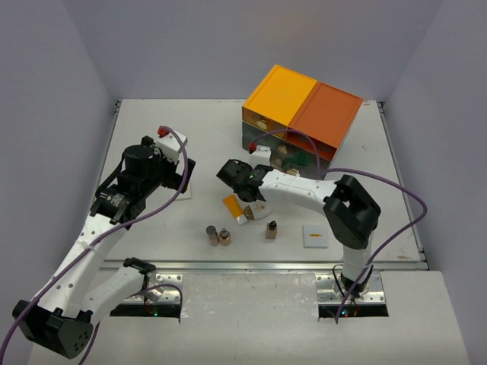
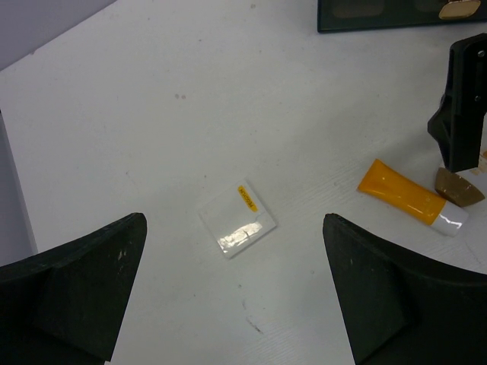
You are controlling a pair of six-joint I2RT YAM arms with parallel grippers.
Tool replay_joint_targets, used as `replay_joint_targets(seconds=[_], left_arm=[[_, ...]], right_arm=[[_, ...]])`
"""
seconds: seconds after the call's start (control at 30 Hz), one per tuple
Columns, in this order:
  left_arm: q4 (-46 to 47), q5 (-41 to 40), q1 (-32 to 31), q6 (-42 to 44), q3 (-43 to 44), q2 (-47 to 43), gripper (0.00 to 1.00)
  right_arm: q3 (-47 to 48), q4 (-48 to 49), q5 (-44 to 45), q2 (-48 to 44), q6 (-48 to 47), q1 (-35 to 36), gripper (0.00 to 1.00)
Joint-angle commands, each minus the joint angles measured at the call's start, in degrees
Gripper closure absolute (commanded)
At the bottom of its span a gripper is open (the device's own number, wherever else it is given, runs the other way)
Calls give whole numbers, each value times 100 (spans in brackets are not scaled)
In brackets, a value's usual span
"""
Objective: Organize the makeup
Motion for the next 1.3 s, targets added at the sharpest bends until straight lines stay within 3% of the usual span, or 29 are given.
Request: replay_joint_targets(seconds=[0.0,0.17,0.63,0.7,0.77,1.0,1.27], left_arm=[[334,7,-39,118,-73,-159,0],[413,13,-30,154,-159,-159,0],[457,222,-30,205,-186,-88,0],[464,291,-30,182,-194,-81,0],[465,312,-30,172,-187,-57,0],[445,308,-36,180,-175,-51,0],[439,340,-37,171,-159,-12,0]], right_arm=[[27,-744,1288,48,1777,46,32],[15,-762,1594,270,1992,38,32],[357,-490,1708,471,934,23,33],[150,401,1570,364,-209,61,33],[102,667,1451,293,-687,72,33],[-57,1249,1297,38,-1443,73,32],[-442,2226,788,-342,-2996,124,32]])
